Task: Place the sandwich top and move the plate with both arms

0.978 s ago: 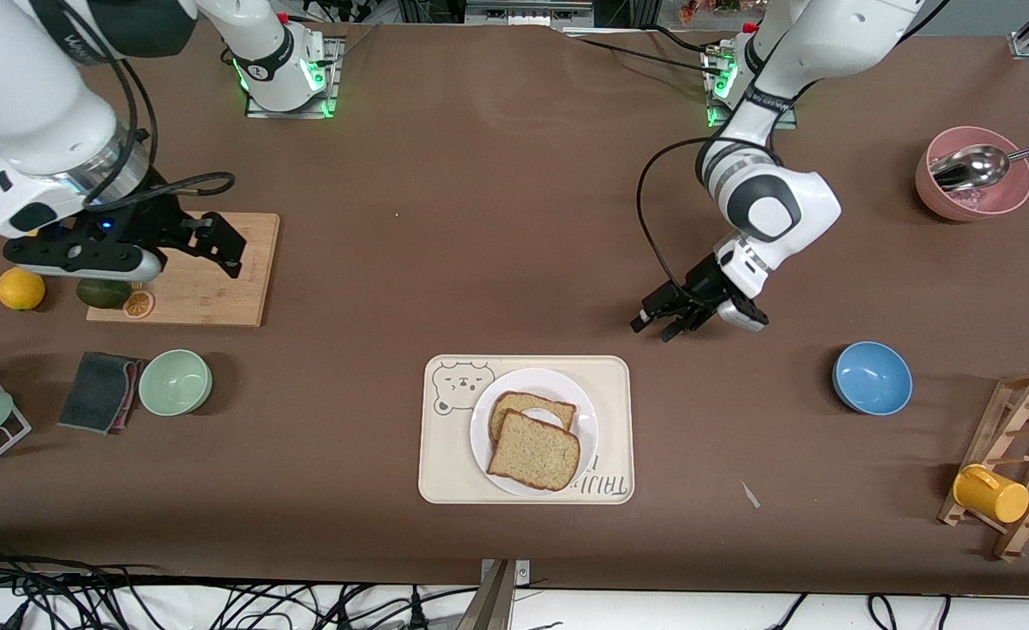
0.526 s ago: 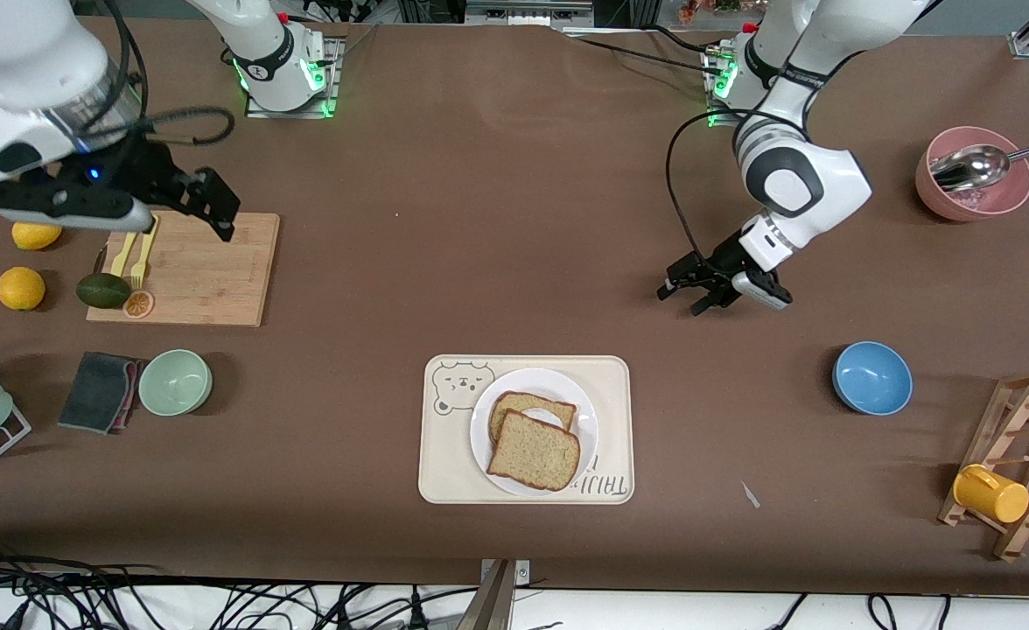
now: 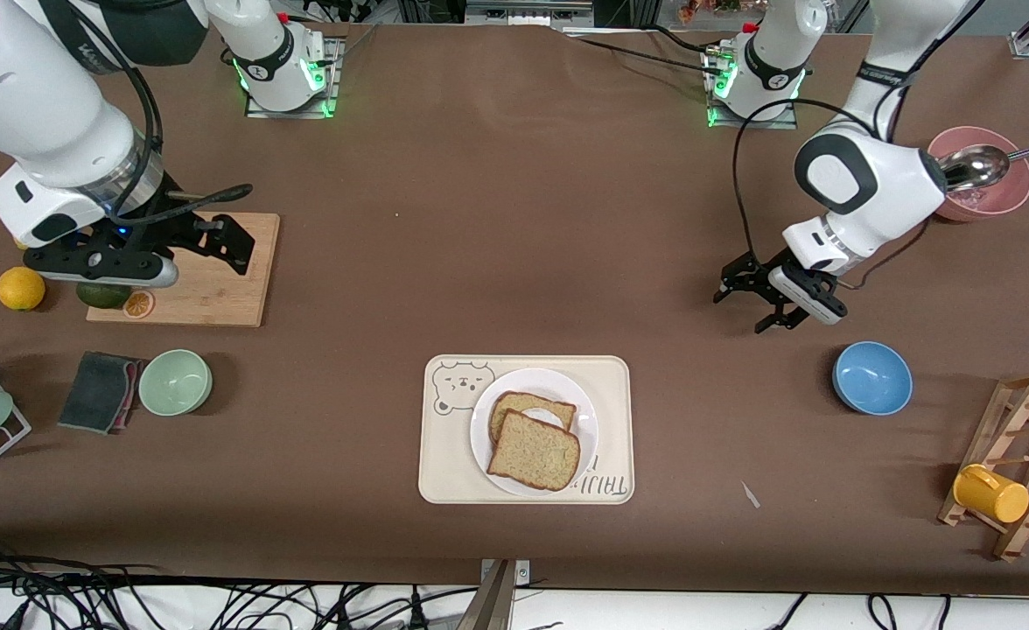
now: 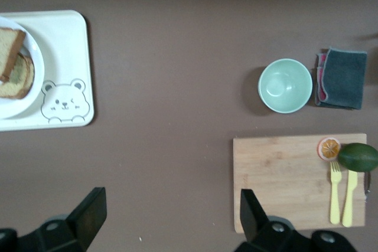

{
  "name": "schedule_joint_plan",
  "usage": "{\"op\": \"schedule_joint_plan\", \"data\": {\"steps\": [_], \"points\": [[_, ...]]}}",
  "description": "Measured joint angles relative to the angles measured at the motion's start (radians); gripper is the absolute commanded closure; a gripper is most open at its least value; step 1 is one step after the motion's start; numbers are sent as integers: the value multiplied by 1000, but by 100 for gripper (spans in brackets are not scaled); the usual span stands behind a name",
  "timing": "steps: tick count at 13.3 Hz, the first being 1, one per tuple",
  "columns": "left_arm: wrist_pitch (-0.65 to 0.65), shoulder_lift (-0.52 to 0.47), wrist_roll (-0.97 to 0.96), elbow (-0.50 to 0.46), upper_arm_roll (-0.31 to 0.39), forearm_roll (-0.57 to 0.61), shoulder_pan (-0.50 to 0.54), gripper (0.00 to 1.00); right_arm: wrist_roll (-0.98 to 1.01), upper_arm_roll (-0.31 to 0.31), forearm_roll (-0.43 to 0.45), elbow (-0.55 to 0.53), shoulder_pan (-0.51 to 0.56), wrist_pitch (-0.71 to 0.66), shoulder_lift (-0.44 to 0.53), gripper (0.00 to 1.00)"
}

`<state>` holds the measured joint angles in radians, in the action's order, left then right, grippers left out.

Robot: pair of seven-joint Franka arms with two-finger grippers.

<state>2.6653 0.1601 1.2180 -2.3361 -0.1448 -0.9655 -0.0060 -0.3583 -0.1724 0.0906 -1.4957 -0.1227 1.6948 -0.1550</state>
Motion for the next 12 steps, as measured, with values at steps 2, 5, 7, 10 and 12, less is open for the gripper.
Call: {"op": "schedule_joint_plan", "data": {"steps": [2,5,7,10,12], "points": [[-152,-55,-17,3,64,187,19,0,16,27,-21,9,1,-22,21,0],[-397,-112,-162,73,162,439,38,0,21,56,-47,10,3,-36,44,0],[-470,-121,-302,131,162,513,38,0,21,76,-47,4,3,-37,35,0],[-534,-120,-549,180,155,636,26,0,46,138,-51,4,5,-37,20,0],[-551,-120,-735,211,152,715,10,0,63,177,-59,5,6,-37,22,0]]}}
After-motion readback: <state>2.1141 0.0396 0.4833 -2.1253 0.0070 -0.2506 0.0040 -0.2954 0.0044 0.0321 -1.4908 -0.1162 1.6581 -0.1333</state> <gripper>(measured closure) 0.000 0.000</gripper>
